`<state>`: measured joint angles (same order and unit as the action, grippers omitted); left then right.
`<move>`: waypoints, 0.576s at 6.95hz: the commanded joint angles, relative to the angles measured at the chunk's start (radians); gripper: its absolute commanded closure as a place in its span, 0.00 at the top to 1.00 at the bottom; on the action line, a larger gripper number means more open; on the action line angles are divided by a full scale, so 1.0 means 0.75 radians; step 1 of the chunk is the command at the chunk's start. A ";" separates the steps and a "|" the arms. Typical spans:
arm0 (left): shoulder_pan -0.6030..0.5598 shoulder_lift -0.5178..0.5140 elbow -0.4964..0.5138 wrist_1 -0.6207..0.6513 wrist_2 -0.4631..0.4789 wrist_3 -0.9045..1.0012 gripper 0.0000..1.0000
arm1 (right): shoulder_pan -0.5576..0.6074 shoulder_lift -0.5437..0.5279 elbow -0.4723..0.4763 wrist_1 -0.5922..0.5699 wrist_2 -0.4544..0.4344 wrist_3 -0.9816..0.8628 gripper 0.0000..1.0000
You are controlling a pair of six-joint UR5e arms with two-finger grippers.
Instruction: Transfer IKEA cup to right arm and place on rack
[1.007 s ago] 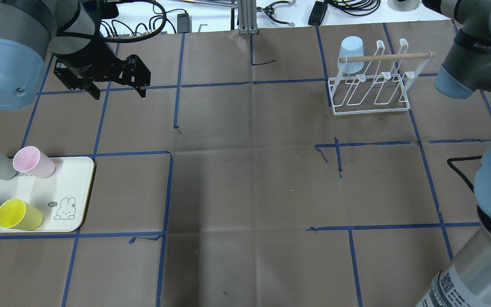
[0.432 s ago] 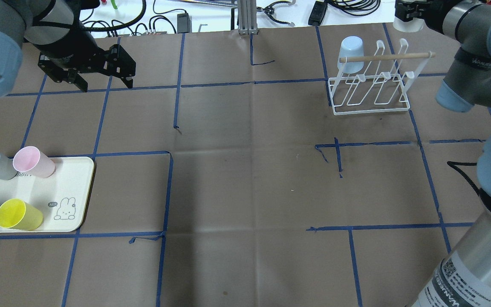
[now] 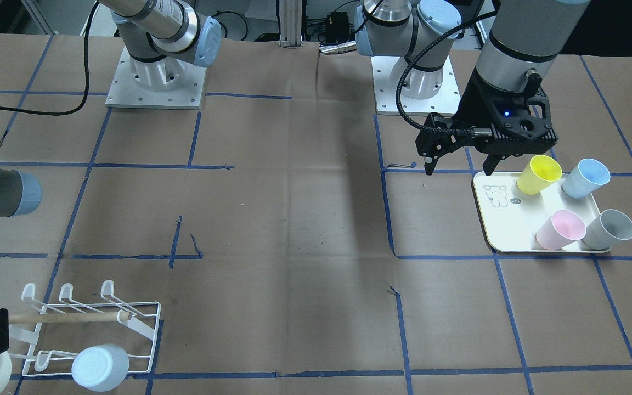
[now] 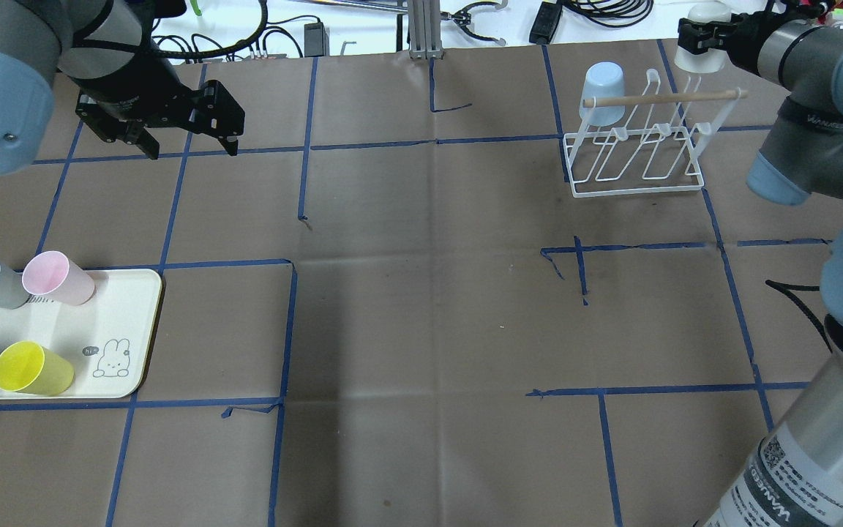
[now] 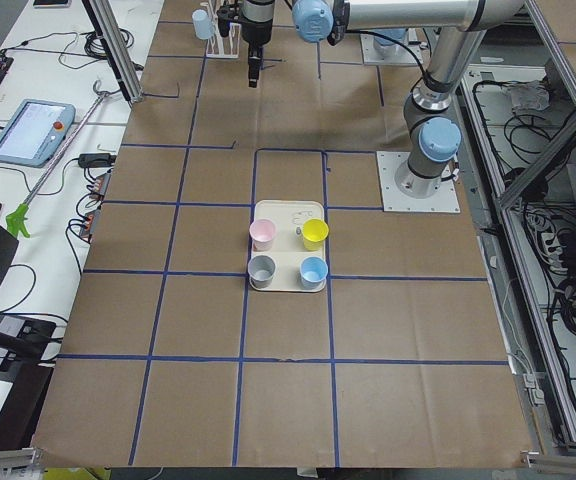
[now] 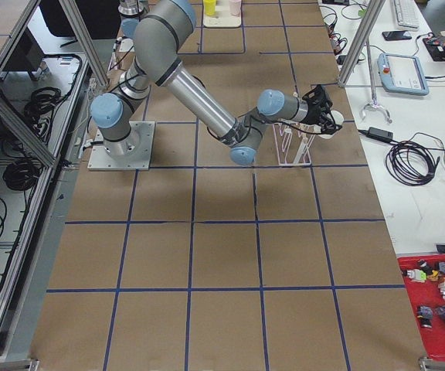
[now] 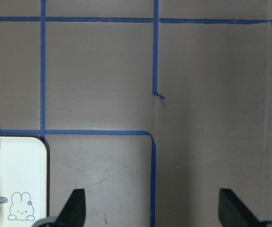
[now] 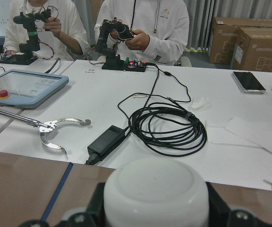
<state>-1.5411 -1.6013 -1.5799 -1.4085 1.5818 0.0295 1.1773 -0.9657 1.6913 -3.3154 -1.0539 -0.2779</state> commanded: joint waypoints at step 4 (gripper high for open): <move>-0.011 0.006 -0.002 0.004 -0.010 0.000 1.00 | -0.001 -0.003 0.109 -0.065 -0.006 0.009 0.70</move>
<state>-1.5492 -1.5991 -1.5804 -1.4065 1.5792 0.0291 1.1766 -0.9684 1.7591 -3.3622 -1.0568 -0.2726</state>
